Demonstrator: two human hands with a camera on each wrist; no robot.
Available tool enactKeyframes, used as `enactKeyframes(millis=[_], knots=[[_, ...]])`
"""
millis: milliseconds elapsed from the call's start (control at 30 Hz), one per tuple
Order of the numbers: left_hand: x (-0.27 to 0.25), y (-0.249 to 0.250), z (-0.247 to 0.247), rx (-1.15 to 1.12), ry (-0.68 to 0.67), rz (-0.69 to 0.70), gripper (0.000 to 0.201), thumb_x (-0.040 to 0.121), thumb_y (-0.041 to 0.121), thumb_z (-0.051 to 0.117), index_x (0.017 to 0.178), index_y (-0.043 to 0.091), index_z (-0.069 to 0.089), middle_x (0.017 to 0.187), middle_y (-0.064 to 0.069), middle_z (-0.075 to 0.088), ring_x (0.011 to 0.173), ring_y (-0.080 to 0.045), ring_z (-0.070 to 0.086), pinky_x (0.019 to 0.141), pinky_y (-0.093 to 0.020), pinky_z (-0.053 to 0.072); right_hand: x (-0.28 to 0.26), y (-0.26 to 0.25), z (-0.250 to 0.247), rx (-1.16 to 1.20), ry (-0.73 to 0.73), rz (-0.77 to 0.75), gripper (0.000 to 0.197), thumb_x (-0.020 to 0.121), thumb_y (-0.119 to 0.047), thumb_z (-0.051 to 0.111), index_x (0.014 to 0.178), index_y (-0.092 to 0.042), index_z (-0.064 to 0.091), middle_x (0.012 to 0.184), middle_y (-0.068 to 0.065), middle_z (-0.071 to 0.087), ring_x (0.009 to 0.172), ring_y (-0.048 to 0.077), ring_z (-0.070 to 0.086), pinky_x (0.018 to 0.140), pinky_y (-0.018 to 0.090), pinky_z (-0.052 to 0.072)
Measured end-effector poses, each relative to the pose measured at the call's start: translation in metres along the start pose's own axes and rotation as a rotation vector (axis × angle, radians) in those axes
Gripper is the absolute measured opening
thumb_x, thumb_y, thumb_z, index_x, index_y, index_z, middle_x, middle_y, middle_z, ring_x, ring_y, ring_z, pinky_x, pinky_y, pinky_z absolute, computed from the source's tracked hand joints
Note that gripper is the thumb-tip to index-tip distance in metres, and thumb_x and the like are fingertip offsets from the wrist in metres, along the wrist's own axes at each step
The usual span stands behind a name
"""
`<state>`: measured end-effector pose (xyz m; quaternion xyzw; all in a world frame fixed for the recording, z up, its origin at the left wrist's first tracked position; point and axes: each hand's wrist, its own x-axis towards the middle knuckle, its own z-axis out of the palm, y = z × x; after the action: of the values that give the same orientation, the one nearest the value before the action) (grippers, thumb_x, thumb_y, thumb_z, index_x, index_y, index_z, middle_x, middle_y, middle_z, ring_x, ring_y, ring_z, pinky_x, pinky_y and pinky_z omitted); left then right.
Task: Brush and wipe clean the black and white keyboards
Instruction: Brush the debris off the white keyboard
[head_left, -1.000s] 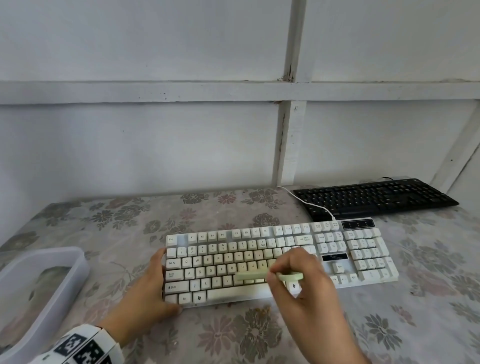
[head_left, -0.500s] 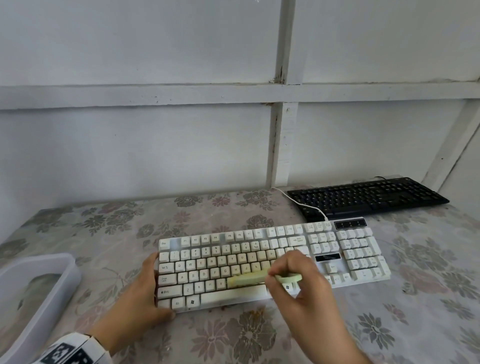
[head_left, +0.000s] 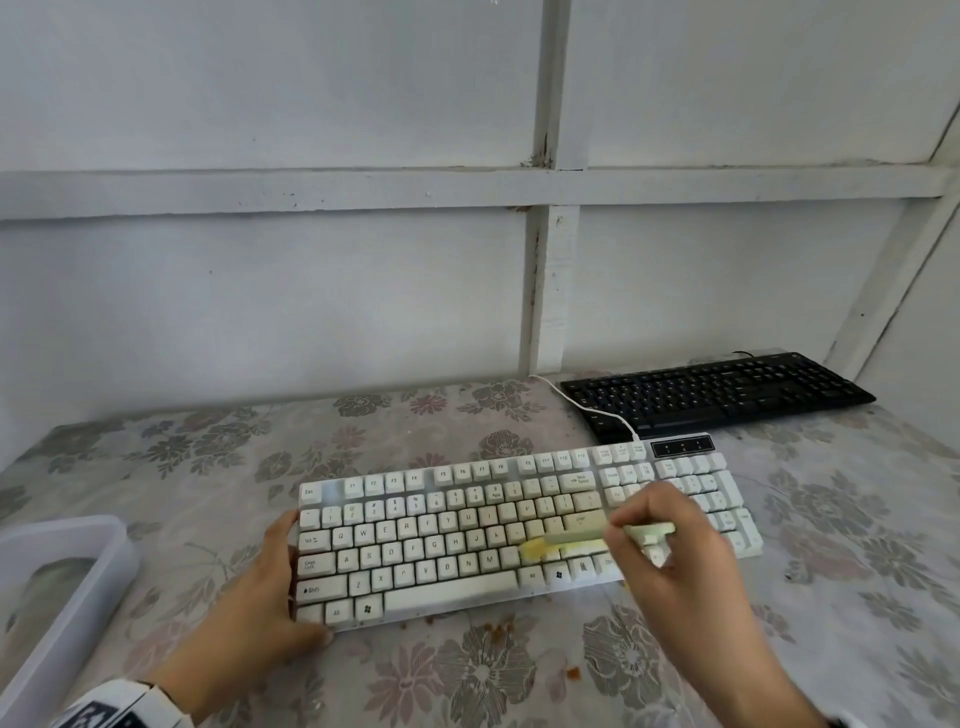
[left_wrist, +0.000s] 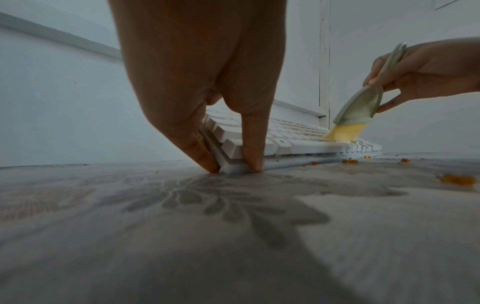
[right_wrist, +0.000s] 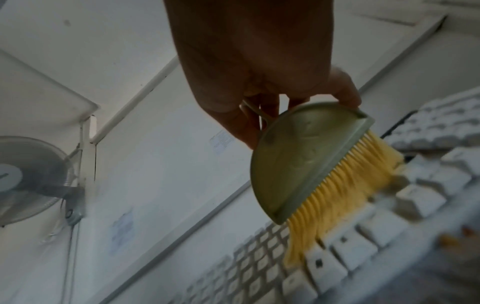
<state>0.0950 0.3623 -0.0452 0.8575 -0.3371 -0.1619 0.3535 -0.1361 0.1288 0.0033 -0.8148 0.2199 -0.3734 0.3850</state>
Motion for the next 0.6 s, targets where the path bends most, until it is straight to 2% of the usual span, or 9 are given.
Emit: enactKeyframes(millis=[67, 133, 200, 333, 433, 533, 600], knots=[[0.000, -0.001, 0.000, -0.007, 0.006, -0.002, 0.101, 0.052, 0.020, 0.075, 0.107, 0.071, 0.008, 0.105, 0.012, 0.060, 0.088, -0.007, 0.065, 0.078, -0.030, 0.054, 0.002, -0.003, -0.008, 0.074, 0.010, 0.002, 0.032, 0.081, -0.001, 0.066, 0.073, -0.030, 0.055, 0.083, -0.007, 0.059, 0.081, 0.012, 0.054, 0.060, 0.018, 0.041], [0.000, -0.002, -0.001, -0.004, 0.001, -0.008, 0.101, 0.050, 0.022, 0.074, 0.105, 0.073, 0.007, 0.101, 0.011, 0.062, 0.084, -0.008, 0.066, 0.076, -0.031, 0.055, 0.000, -0.009, -0.009, 0.190, -0.054, 0.038, 0.030, 0.082, -0.002, 0.067, 0.071, -0.028, 0.057, 0.080, -0.006, 0.061, 0.078, 0.010, 0.055, 0.066, 0.024, 0.042], [-0.001, 0.000, -0.001, -0.013, -0.007, -0.024, 0.099, 0.049, 0.024, 0.074, 0.106, 0.070, 0.007, 0.100, 0.011, 0.062, 0.083, -0.009, 0.066, 0.076, -0.031, 0.054, -0.001, -0.008, -0.010, 0.224, -0.115, 0.079, 0.028, 0.083, -0.002, 0.066, 0.070, -0.025, 0.058, 0.077, -0.006, 0.061, 0.073, 0.009, 0.054, 0.070, 0.026, 0.040], [-0.001, 0.000, -0.002, -0.008, -0.027, -0.060, 0.102, 0.042, 0.033, 0.070, 0.120, 0.054, 0.006, 0.101, 0.011, 0.062, 0.086, -0.008, 0.065, 0.078, -0.032, 0.054, 0.006, 0.004, -0.024, 0.115, 0.001, 0.059, 0.032, 0.082, 0.000, 0.066, 0.066, -0.027, 0.057, 0.077, -0.007, 0.061, 0.073, 0.012, 0.054, 0.055, 0.010, 0.037], [-0.001, 0.000, -0.002, 0.002, -0.035, -0.082, 0.106, 0.040, 0.034, 0.070, 0.122, 0.050, 0.004, 0.102, 0.011, 0.060, 0.088, -0.009, 0.064, 0.078, -0.033, 0.054, 0.009, 0.000, -0.031, 0.166, -0.012, 0.046, 0.023, 0.082, 0.002, 0.065, 0.069, -0.016, 0.060, 0.074, -0.005, 0.060, 0.070, 0.012, 0.054, 0.052, 0.009, 0.038], [0.000, -0.001, -0.001, -0.007, -0.044, -0.102, 0.110, 0.037, 0.037, 0.069, 0.125, 0.050, 0.004, 0.101, 0.009, 0.058, 0.087, -0.013, 0.065, 0.078, -0.035, 0.055, 0.010, 0.007, -0.037, 0.193, -0.108, 0.088, 0.021, 0.083, -0.001, 0.066, 0.072, -0.019, 0.060, 0.073, -0.004, 0.061, 0.070, 0.010, 0.055, 0.069, 0.018, 0.043], [0.001, -0.003, -0.001, -0.003, -0.046, -0.108, 0.110, 0.037, 0.036, 0.070, 0.124, 0.051, 0.004, 0.102, 0.009, 0.059, 0.087, -0.014, 0.065, 0.079, -0.037, 0.055, 0.013, 0.021, -0.047, 0.116, -0.081, 0.104, 0.022, 0.083, -0.003, 0.067, 0.074, -0.023, 0.060, 0.074, -0.006, 0.062, 0.073, 0.008, 0.057, 0.069, 0.017, 0.042]])
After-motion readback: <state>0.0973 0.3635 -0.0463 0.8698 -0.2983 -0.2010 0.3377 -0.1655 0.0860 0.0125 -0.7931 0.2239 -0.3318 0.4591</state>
